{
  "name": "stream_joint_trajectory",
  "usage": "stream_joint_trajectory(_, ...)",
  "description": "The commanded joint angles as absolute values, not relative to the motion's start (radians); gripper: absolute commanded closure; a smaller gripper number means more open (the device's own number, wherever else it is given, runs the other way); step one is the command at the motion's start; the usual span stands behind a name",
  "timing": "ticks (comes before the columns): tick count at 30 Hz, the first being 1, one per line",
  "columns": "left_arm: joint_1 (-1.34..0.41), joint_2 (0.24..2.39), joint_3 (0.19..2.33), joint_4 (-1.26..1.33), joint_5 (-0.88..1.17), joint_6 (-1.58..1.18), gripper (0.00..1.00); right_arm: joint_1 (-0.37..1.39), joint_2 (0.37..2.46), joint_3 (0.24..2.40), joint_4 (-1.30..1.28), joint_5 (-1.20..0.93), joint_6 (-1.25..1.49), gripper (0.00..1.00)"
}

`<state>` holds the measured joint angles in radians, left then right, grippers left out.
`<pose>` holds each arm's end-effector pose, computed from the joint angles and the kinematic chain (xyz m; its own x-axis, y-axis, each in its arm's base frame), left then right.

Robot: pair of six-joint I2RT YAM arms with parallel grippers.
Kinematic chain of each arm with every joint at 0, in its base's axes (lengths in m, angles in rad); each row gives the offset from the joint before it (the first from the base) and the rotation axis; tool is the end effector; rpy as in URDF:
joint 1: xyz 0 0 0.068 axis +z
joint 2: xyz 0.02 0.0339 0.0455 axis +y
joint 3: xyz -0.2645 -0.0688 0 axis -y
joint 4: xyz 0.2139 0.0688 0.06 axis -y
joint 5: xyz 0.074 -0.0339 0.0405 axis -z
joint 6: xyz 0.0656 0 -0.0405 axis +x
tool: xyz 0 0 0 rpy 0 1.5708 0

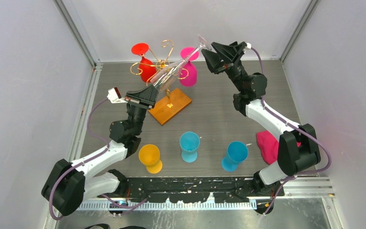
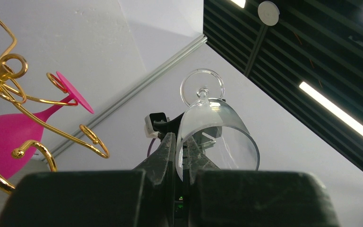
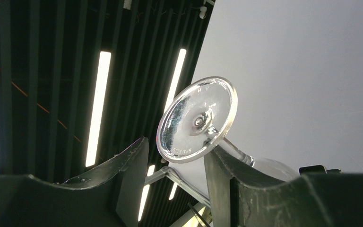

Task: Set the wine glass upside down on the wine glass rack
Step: Turn the wine glass upside down at the wine rack.

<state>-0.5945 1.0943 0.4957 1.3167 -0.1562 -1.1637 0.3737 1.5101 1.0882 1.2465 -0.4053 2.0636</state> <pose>0.1828 -0.1113 0.3689 -0.2031 -0.9576 -0.2042 0.6812 0.0116 -0.7320 0.2837 0.1390 0.4433 -0.8385 0.5408 0.0661 -0.3256 -0.5947 0.7350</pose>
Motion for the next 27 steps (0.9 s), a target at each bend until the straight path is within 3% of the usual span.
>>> stream_joint_trajectory(1,-0.584,1.082,0.490,1.431,-0.175,-1.173,0.99,0.365,1.510,1.089,1.354,-0.335,2.235,0.48)
stream_joint_trajectory(27,-0.582,1.068,0.523,1.424,-0.144,-1.152,0.99,0.365,1.613,1.129,1.437,-0.304,2.347,0.53)
